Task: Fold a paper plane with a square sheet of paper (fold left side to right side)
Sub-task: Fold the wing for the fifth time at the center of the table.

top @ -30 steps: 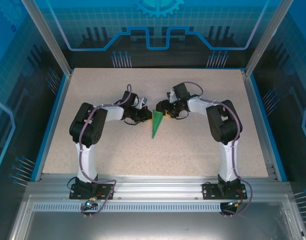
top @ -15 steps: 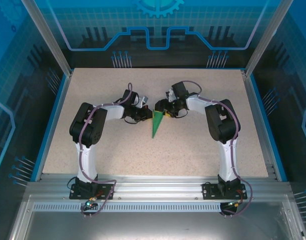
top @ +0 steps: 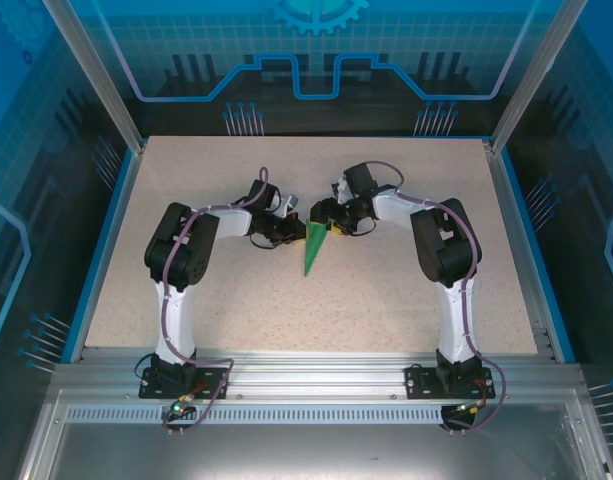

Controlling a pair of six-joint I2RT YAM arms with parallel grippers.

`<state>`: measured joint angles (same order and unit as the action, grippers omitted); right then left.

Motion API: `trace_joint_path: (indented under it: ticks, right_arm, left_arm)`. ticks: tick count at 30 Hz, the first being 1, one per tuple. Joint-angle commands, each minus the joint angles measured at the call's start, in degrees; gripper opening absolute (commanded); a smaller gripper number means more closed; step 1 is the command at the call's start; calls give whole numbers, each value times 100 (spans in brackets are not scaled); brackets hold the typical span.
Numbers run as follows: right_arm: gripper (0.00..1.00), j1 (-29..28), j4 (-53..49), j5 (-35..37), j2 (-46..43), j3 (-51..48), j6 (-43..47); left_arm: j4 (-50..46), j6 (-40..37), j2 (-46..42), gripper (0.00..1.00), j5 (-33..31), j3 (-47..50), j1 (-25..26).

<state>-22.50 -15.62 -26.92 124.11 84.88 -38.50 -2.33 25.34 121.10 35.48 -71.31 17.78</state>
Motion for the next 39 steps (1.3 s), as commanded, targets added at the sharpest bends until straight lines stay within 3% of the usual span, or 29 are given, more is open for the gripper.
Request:
trace_joint_path:
  ticks: [1, 17, 31, 33, 39]
  right_arm:
    - [67, -88, -398, 87, 252, 71, 84]
    - [68, -83, -390, -31, 189, 99, 89]
    - [72, 237, -410, -149, -713, -201, 6]
    - [66, 224, -266, -239, -840, -351, -74]
    - [35, 54, 38, -455, -704, -386, -420]
  left_arm:
    - [-154, -152, 73, 0, 108, -174, 41]
    - [-281, -227, 229, 0, 4, -241, 84]
    - [-418, -319, 305, 0, -128, -256, 182]
    - [-426, -318, 304, 0, -138, -258, 190]
    - [-460, -337, 300, 0, -155, -267, 191]
